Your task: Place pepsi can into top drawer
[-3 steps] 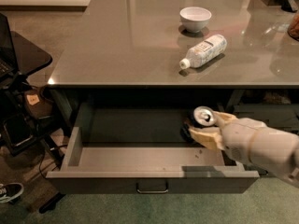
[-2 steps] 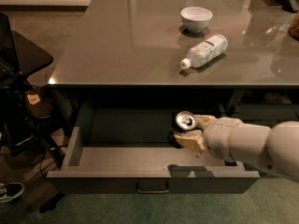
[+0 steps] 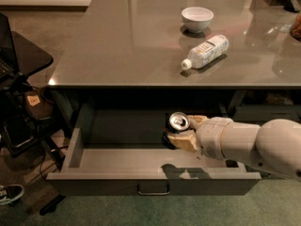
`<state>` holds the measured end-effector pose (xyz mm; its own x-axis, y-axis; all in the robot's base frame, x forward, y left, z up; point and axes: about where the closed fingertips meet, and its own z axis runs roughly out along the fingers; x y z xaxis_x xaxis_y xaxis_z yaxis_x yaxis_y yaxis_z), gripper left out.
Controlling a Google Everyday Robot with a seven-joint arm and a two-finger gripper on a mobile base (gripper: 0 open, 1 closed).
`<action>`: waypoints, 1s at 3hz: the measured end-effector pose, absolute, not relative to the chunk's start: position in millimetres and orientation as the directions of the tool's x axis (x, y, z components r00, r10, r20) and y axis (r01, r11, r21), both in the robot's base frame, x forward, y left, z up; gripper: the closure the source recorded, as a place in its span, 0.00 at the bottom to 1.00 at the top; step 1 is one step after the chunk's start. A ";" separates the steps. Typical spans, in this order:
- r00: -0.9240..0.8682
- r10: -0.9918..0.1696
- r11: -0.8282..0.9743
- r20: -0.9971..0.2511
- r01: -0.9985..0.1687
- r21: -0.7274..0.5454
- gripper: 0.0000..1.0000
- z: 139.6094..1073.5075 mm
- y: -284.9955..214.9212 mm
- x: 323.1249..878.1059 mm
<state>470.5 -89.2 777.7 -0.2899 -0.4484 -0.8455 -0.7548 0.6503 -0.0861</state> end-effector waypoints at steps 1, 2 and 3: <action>-0.328 -0.442 0.649 -0.835 -0.760 -0.045 1.00 751.7 -73.5 484.5; -0.367 -0.441 0.637 -0.819 -0.771 0.003 1.00 721.6 -48.8 500.5; -0.402 -0.448 0.629 -0.799 -0.776 0.038 1.00 694.9 -32.5 509.3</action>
Offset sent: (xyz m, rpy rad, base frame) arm 0.0508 0.0692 -0.0930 0.0277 0.1743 0.0352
